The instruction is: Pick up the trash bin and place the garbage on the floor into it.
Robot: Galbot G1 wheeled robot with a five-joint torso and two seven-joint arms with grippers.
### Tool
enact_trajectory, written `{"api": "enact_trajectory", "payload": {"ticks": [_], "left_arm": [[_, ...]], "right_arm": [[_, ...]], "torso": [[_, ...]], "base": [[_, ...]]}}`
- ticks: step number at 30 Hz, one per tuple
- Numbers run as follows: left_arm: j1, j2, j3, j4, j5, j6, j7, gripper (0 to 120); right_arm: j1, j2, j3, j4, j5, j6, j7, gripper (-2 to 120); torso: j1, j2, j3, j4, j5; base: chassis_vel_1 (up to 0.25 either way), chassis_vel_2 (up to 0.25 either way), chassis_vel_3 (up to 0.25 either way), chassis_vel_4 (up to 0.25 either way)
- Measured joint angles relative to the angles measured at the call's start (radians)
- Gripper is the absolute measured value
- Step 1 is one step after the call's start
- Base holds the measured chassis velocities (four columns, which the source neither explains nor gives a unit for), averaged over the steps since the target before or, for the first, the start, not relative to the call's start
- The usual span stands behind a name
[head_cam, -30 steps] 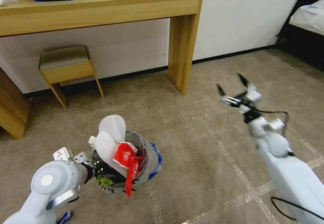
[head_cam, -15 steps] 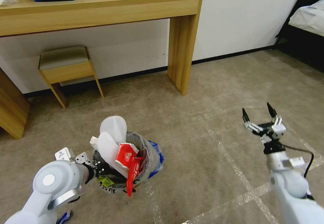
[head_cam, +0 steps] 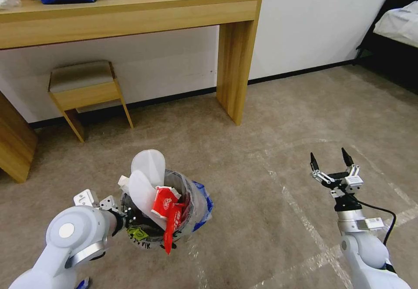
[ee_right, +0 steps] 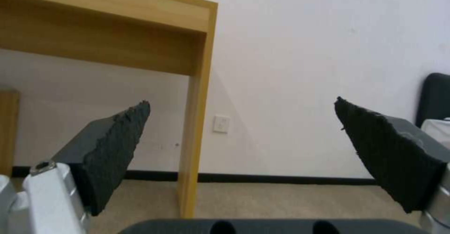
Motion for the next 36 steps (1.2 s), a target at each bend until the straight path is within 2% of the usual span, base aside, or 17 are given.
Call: {"api": "enact_trajectory", "payload": {"ticks": [21,36], "left_arm": [[0.01,-0.003,-0.005,-0.004,0.007,0.0,0.007,0],[0.027,-0.003,-0.012,-0.015,-0.024,-0.001,-0.017,0]], "right_arm": [[0.052,0.022,-0.038,-0.066,-0.015,0.057,-0.001,100],[0.043,0.04,-0.039,-0.093,-0.063,0.037,0.053,100]], "torso": [[0.0,0.0,0.0,0.0,-0.0001],[0.0,0.0,0.0,-0.0001,0.0]], "base": [[-0.16,0.16,0.164,-0.154],[-0.007,0.003,0.006,-0.005]]}}
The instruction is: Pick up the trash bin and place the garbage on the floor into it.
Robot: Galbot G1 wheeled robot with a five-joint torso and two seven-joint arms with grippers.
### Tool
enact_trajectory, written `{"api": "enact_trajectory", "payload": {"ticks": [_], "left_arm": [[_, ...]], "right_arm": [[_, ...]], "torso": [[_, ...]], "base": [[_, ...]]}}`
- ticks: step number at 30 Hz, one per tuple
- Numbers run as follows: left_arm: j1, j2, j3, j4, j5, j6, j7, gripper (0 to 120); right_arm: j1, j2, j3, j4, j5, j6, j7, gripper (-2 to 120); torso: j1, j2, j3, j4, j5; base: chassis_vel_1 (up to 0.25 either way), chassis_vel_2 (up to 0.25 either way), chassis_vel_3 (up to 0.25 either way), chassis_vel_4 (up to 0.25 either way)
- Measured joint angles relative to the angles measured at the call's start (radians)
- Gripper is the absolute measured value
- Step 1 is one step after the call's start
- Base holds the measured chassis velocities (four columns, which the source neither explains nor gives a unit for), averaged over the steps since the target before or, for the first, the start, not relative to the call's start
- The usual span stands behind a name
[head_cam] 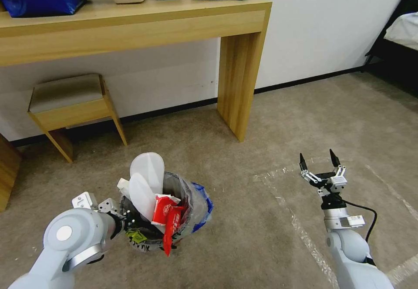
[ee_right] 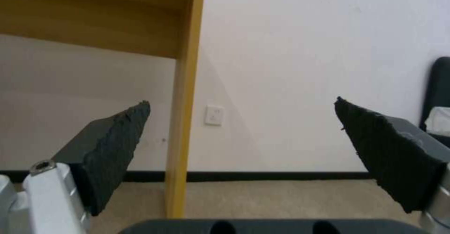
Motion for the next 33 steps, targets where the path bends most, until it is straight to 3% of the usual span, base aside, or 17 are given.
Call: {"api": "enact_trajectory", "payload": {"ticks": [9,25,33], "left_arm": [[0.014,-0.008,0.0,-0.006,-0.006,-0.002,-0.013,0],[0.029,0.016,-0.009,-0.014,-0.058,-0.016,-0.068,0],[0.028,0.017,0.003,0.02,-0.055,-0.017,-0.075,0]], "right_arm": [[-0.023,-0.027,0.01,-0.003,-0.003,-0.024,0.031,100],[-0.047,-0.024,0.011,-0.002,-0.04,-0.031,0.047,100],[-0.074,0.0,0.018,-0.008,-0.052,-0.021,0.042,100]], "torso": [[0.0,0.0,0.0,0.0,0.0],[0.0,0.0,0.0,0.0,0.0],[0.0,0.0,0.0,0.0,0.0]], "base": [[0.0,0.0,0.0,0.0],[0.0,0.0,0.0,0.0],[0.0,0.0,0.0,0.0]]}}
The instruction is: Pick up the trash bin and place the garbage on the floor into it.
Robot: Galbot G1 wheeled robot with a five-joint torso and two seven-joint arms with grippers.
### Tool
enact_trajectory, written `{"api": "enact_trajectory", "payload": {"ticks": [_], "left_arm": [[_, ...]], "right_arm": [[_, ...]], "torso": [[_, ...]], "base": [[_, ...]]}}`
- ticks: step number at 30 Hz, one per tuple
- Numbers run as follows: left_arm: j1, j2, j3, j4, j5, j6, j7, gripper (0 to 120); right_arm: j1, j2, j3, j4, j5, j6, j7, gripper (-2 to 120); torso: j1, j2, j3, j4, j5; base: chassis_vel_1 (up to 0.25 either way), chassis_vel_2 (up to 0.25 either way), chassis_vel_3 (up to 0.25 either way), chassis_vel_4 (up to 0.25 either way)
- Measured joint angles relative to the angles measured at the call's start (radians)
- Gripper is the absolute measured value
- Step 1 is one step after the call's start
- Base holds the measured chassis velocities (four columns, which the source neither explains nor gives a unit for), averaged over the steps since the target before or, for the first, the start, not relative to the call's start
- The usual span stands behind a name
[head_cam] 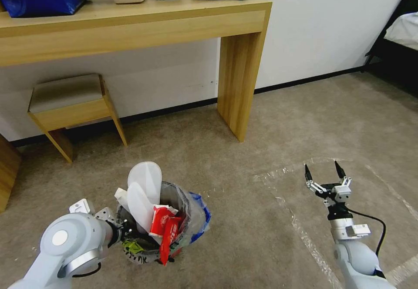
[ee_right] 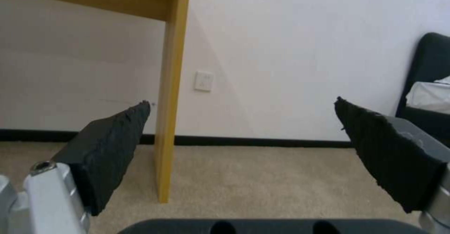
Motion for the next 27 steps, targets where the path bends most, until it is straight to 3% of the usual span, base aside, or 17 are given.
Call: {"api": "enact_trajectory", "payload": {"ticks": [14,27], "left_arm": [[-0.026,-0.013,0.039,0.125,0.043,0.005,0.014,0],[-0.035,-0.021,0.047,0.177,0.073,0.02,0.049,0]], "right_arm": [[-0.018,0.027,-0.001,-0.014,-0.025,0.015,-0.007,100],[-0.018,0.032,-0.006,-0.031,-0.025,0.019,-0.012,100]], "torso": [[0.0,0.0,0.0,0.0,-0.0001],[0.0,0.0,0.0,0.0,0.0]], "base": [[0.0,0.0,0.0,0.0],[0.0,0.0,0.0,0.0]]}}
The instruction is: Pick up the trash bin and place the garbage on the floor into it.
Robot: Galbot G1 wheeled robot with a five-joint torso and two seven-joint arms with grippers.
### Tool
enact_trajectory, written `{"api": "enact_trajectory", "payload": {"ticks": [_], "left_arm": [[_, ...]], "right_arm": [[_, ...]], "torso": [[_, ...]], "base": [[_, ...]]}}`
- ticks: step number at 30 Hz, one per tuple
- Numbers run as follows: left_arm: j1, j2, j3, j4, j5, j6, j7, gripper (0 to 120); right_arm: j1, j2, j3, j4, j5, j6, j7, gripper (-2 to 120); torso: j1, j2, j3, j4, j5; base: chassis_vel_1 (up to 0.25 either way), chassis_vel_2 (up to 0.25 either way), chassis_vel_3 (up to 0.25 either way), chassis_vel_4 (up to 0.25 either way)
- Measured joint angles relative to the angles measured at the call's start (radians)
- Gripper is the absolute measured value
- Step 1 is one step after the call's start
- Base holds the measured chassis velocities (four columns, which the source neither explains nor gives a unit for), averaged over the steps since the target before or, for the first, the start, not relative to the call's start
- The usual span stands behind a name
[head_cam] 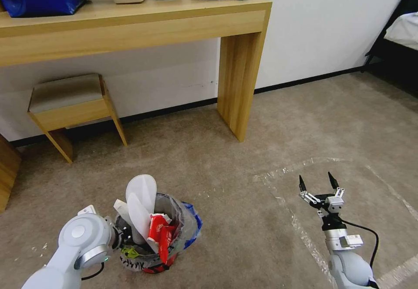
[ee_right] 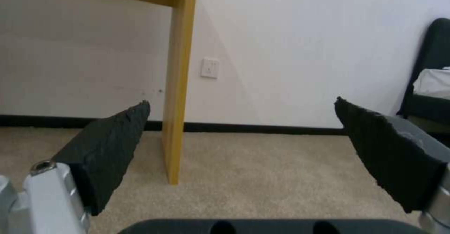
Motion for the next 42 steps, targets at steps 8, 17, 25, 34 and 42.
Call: {"api": "enact_trajectory", "payload": {"ticks": [8,17,25,34,42], "left_arm": [[0.001,-0.005,0.0,0.015,0.013,0.004,0.014,7],[0.006,-0.026,0.001,0.032,0.034,0.01,0.035,41],[0.015,-0.029,0.0,0.03,0.036,0.011,0.042,68],[0.046,-0.018,-0.016,0.006,0.044,0.01,0.017,100],[0.144,0.028,-0.067,-0.091,0.049,0.009,-0.046,100]], "right_arm": [[0.004,0.0,-0.003,-0.01,0.0,0.005,-0.003,100],[0.007,-0.004,-0.004,-0.019,0.003,0.01,-0.01,100],[0.009,-0.004,-0.003,-0.023,0.003,0.014,-0.016,100],[0.018,-0.004,-0.008,-0.029,0.003,0.016,-0.018,100],[0.028,-0.019,-0.018,-0.026,0.026,0.014,-0.029,100]], "torso": [[0.0,0.0,0.0,0.0001,0.0002],[0.0,0.0,0.0,0.0001,0.0001],[0.0,0.0,0.0,0.0,0.0],[0.0,0.0,0.0,0.0,0.0],[0.0,0.0,0.0,0.0,0.0]], "base": [[0.0,0.0,0.0,0.0],[0.0,0.0,0.0,0.0],[0.0,0.0,0.0,0.0],[0.0,0.0,0.0,0.0],[0.0,0.0,0.0,0.0]]}}
